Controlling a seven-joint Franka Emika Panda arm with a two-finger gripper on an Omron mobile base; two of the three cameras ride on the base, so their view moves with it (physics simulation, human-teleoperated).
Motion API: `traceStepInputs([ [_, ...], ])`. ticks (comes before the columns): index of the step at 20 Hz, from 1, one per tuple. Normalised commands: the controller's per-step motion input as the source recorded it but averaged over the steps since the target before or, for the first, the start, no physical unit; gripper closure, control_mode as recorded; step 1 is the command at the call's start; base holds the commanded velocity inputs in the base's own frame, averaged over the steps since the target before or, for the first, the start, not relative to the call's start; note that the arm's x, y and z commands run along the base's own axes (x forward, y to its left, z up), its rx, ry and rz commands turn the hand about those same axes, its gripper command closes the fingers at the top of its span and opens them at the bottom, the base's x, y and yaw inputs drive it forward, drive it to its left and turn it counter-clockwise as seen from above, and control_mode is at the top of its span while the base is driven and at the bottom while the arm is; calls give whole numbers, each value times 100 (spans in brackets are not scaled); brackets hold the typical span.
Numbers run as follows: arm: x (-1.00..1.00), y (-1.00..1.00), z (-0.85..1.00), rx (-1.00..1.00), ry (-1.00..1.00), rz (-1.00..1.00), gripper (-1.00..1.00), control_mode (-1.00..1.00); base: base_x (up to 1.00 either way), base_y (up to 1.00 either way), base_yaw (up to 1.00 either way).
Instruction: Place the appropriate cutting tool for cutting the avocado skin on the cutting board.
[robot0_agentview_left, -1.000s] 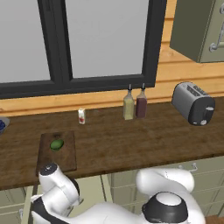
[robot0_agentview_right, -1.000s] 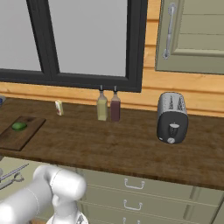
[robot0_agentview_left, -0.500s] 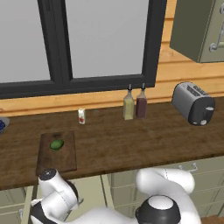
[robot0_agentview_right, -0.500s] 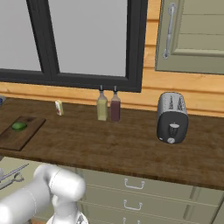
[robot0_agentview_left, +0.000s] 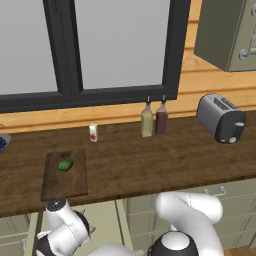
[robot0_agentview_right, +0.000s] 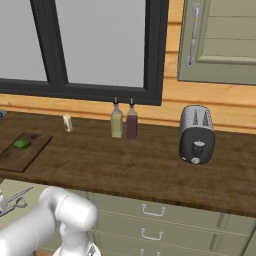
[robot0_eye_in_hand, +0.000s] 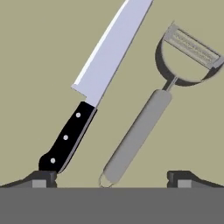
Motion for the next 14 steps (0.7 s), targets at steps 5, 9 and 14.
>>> traceStepInputs([
  [5,2,11,-8,0,0,0,-100,-100,0,0,0],
  [9,4,19,0,0,0,0,-100,-100,0,0,0],
  [14,22,17,0,0,0,0,-100,-100,0,0,0],
])
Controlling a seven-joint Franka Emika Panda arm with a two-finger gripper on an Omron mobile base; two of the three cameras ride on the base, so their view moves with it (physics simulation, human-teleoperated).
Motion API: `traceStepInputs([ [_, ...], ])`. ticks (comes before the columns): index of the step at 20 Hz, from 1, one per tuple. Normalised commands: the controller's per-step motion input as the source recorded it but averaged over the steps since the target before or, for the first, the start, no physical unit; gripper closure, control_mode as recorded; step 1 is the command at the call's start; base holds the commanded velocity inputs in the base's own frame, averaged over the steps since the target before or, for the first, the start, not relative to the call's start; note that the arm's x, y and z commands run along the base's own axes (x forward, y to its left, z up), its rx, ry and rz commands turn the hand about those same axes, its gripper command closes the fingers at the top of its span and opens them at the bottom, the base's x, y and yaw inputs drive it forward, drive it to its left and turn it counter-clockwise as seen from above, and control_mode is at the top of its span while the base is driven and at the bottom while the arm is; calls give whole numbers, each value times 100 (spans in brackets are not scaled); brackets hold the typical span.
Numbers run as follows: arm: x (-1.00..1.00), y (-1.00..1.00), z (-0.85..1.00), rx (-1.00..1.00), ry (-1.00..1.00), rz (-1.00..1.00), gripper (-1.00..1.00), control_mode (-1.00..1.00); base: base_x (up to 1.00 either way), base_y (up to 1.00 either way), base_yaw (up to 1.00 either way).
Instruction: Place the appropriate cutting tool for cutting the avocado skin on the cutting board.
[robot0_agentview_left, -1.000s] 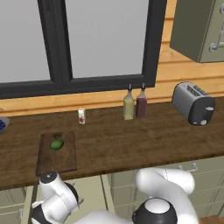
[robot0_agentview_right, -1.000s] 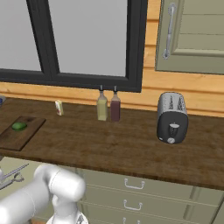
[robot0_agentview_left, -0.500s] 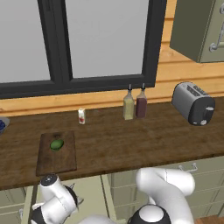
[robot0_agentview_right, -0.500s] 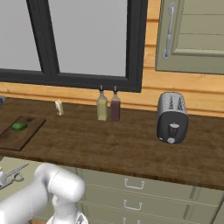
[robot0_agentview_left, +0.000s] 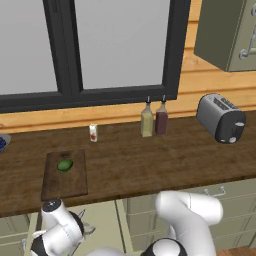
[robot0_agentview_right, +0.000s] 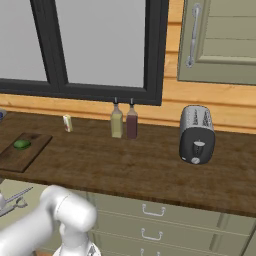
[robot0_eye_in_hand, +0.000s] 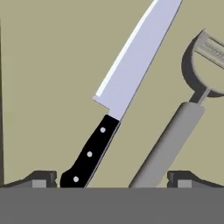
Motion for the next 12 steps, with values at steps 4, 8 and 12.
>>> traceStepInputs([
  [4,30,17,-5,0,0,0,-100,-100,0,0,0],
  [8,11,19,-21,0,0,0,-100,-100,0,0,0],
  [12,2,14,-28,0,0,0,-100,-100,0,0,0],
])
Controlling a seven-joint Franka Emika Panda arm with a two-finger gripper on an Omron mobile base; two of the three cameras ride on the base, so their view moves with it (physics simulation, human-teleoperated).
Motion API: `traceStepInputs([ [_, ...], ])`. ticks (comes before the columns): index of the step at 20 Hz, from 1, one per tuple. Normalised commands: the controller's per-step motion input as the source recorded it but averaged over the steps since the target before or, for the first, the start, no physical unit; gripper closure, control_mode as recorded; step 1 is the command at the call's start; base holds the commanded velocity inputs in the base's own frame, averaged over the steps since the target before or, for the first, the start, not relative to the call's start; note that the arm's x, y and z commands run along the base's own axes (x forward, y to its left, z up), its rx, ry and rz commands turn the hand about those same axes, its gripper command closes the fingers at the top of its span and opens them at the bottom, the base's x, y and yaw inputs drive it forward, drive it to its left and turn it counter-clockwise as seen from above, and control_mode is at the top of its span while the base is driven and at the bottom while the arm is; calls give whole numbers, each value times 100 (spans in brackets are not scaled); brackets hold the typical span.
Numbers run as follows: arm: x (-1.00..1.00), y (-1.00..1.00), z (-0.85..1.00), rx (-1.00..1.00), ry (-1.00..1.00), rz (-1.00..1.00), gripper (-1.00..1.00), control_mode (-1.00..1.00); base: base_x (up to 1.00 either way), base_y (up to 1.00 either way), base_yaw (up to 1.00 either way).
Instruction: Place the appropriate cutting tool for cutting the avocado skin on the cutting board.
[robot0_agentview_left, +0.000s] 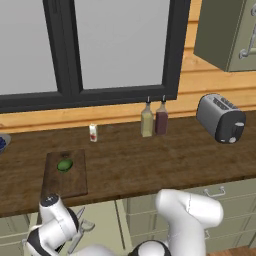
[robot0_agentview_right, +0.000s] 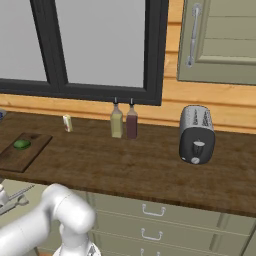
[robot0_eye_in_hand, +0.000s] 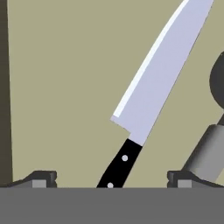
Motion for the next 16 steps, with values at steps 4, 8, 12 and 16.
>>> traceStepInputs([
  [4,1,6,-29,0,0,0,-100,-100,0,0,0],
  [8,-4,1,-34,0,0,0,-100,-100,0,0,0],
  [12,-34,0,-60,0,3,0,-100,-100,0,0,0],
  [16,-2,0,-48,0,0,1,-100,-100,0,0,0],
])
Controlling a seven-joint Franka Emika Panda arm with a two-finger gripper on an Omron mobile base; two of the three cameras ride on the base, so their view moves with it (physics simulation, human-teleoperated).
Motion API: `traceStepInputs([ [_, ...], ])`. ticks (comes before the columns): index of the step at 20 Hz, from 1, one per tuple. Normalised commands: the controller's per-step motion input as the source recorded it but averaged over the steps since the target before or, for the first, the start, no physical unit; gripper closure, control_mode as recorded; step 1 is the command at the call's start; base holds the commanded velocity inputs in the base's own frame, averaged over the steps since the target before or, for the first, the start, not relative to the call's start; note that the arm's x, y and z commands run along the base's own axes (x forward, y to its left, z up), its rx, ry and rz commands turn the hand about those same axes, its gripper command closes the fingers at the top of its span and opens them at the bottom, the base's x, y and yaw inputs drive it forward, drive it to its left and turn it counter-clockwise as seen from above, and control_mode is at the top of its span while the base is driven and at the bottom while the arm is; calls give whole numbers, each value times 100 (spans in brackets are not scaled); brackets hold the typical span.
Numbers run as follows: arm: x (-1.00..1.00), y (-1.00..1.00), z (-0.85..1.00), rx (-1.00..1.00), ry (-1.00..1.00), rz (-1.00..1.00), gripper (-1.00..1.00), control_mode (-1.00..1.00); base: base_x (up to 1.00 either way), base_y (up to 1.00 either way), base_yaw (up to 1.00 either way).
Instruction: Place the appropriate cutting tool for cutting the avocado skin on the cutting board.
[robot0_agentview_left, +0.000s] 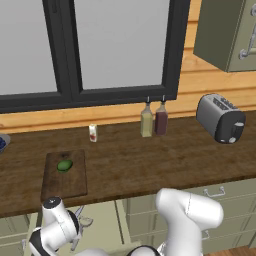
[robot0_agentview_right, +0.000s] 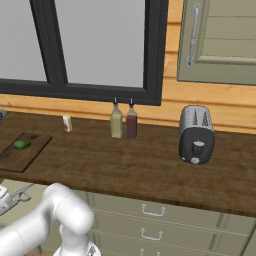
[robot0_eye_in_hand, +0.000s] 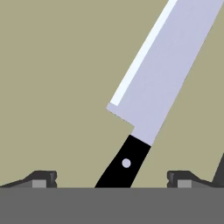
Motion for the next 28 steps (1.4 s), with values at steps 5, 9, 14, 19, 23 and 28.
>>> traceStepInputs([
  [5,-5,0,-54,0,0,1,100,-100,0,0,0],
  [9,-37,7,-77,-1,2,1,100,-100,0,0,0],
  [14,-69,0,-68,-1,0,0,100,-100,0,0,0],
  [19,-60,0,-35,0,0,0,100,-100,0,0,0],
  [23,-3,1,-4,0,0,0,100,-100,0,0,0],
  [28,-21,0,20,0,0,-1,100,-100,0,0,0],
])
